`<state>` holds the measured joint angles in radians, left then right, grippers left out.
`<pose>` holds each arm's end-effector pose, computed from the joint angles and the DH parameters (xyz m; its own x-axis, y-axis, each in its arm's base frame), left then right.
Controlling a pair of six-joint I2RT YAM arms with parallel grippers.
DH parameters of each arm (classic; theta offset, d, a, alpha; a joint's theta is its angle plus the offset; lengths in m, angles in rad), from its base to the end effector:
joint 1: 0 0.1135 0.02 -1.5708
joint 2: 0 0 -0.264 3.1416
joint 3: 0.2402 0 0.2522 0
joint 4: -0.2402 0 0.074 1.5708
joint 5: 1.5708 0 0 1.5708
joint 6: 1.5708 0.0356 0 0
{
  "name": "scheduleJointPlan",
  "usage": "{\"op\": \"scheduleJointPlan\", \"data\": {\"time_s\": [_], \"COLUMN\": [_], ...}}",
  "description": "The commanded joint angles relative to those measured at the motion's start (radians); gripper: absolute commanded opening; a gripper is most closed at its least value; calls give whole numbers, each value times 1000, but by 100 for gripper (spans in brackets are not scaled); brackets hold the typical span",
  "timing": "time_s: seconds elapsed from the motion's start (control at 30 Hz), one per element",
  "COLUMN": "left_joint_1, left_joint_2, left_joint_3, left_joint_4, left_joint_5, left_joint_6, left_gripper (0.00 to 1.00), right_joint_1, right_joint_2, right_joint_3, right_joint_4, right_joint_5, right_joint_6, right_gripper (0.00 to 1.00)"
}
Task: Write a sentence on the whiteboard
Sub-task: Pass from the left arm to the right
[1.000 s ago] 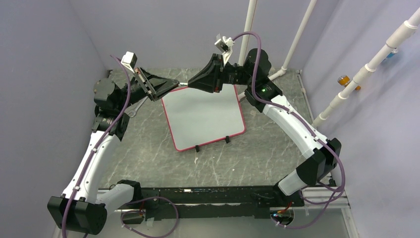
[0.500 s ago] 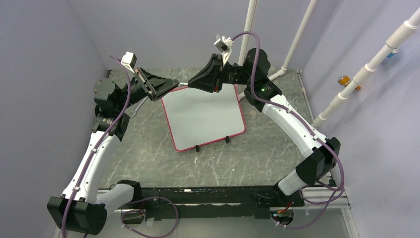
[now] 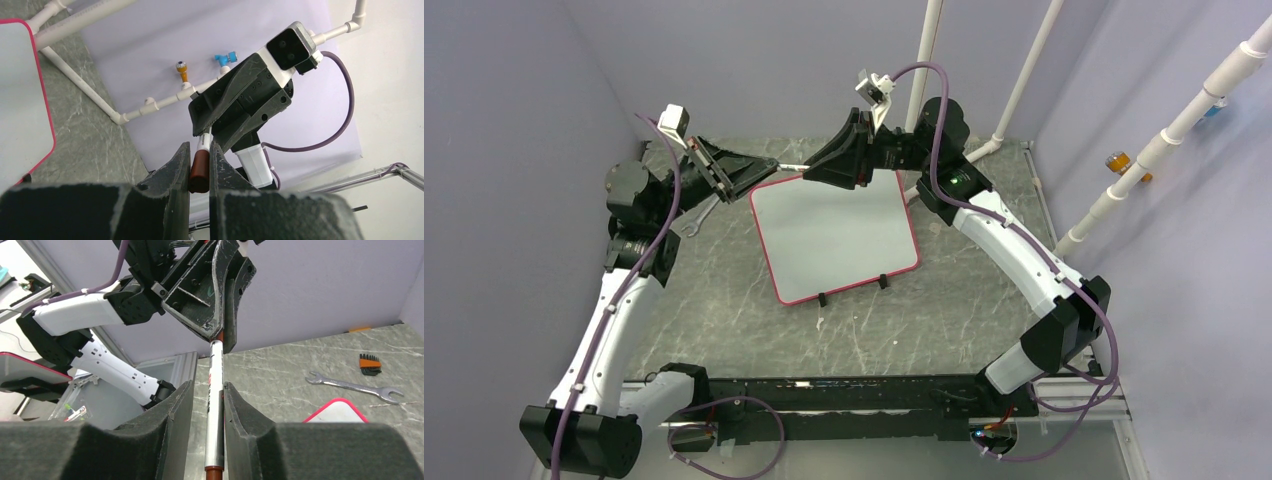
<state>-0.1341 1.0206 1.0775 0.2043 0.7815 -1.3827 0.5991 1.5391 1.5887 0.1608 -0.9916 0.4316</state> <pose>0.2137 -0.0541 0.4380 -0.7078 -0.6082 -0.3593 0.3953 0.0806 -0.9150 0.2679 0.2190 0.4690 -0.2552 0.1030 -0.9614 -0.9664 -0.0579 0.2503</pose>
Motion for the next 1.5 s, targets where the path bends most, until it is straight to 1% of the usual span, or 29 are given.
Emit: {"op": "scheduleJointPlan", "data": {"time_s": [0.0,0.1,0.17,0.33,0.43,0.5,0.6,0.8,1.2,1.47], "left_joint_1": [14,13,12,13,13,13,13,13,13,13], "left_joint_2": [-15,-15,-15,-11,-12,-11,-10,-14,-1,5], "left_joint_3": [15,-4,-18,-20,-26,-19,-23,-27,-17,4], "left_joint_4": [69,113,143,134,153,125,130,109,81,25], "left_joint_5": [-37,-37,-35,-28,-29,-27,-28,-28,-21,-18], "left_joint_6": [-11,-32,-54,-51,-56,-43,-44,-25,15,60], "left_gripper": [0,0,0,0,0,0,0,0,0,0], "right_joint_1": [2,3,2,2,2,3,2,4,16,23], "right_joint_2": [2,7,11,22,24,28,35,50,67,74], "right_joint_3": [46,49,52,59,59,61,65,80,97,106], "right_joint_4": [67,85,92,122,138,150,168,179,155,156], "right_joint_5": [-55,-62,-63,-72,-70,-73,-74,-71,-85,-90], "right_joint_6": [27,42,48,72,84,96,110,125,118,121], "right_gripper": [32,33,37,43,43,42,39,39,31,30]}}
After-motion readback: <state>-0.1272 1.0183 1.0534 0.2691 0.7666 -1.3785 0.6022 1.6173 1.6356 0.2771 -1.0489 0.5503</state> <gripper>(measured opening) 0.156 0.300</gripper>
